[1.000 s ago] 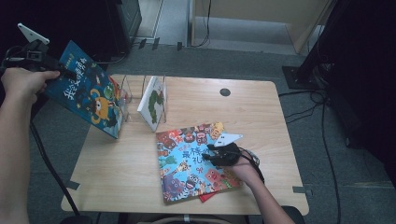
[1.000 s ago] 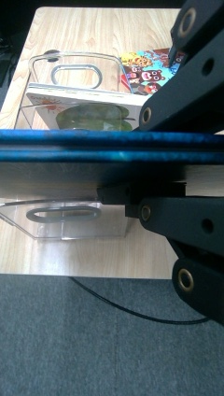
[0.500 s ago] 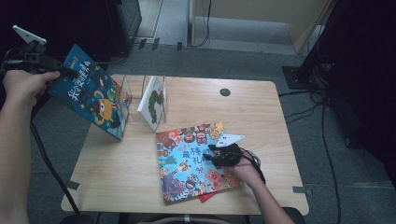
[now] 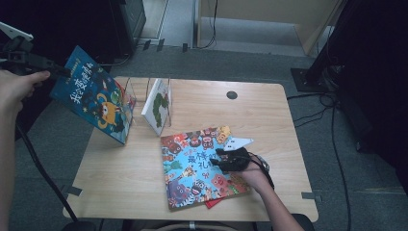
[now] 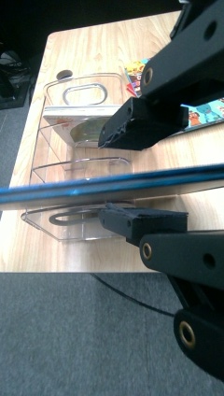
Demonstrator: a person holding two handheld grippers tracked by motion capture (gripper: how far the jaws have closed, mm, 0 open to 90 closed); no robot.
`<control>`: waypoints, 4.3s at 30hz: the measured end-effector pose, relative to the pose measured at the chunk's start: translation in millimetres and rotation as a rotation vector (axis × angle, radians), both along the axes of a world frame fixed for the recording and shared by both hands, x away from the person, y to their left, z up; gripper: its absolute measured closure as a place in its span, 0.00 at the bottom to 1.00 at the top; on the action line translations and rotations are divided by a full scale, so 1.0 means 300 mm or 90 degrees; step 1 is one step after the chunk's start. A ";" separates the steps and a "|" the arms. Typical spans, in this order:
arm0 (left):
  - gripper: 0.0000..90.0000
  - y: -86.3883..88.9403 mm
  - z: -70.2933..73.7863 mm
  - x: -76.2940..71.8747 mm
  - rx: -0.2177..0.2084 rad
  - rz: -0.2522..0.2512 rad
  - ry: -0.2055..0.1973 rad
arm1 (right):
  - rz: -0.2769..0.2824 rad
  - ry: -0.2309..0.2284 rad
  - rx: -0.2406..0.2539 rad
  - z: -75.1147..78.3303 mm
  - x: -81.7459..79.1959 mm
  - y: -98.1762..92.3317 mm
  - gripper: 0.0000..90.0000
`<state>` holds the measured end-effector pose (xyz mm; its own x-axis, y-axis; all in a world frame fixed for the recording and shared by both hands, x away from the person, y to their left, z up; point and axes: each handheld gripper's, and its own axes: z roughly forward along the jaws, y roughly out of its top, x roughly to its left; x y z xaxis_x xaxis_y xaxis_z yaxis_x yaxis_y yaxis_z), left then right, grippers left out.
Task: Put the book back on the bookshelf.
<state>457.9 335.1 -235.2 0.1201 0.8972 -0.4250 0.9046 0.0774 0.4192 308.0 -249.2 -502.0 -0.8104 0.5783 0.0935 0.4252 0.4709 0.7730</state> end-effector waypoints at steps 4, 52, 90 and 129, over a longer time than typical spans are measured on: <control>0.64 0.001 0.058 -0.054 -0.007 0.005 -0.017 | 0.002 -0.003 -0.001 0.000 -0.001 -0.002 0.55; 0.59 -0.487 -0.387 -0.385 0.027 -0.193 -0.092 | -0.031 0.008 0.008 0.006 0.032 -0.071 0.56; 0.56 -0.858 -0.777 -0.425 0.010 -0.345 -0.048 | -0.029 0.009 0.005 0.001 0.033 -0.064 0.57; 0.66 -0.821 -0.804 -0.415 0.025 -0.335 -0.103 | -0.129 0.033 0.009 0.005 0.003 -0.155 0.97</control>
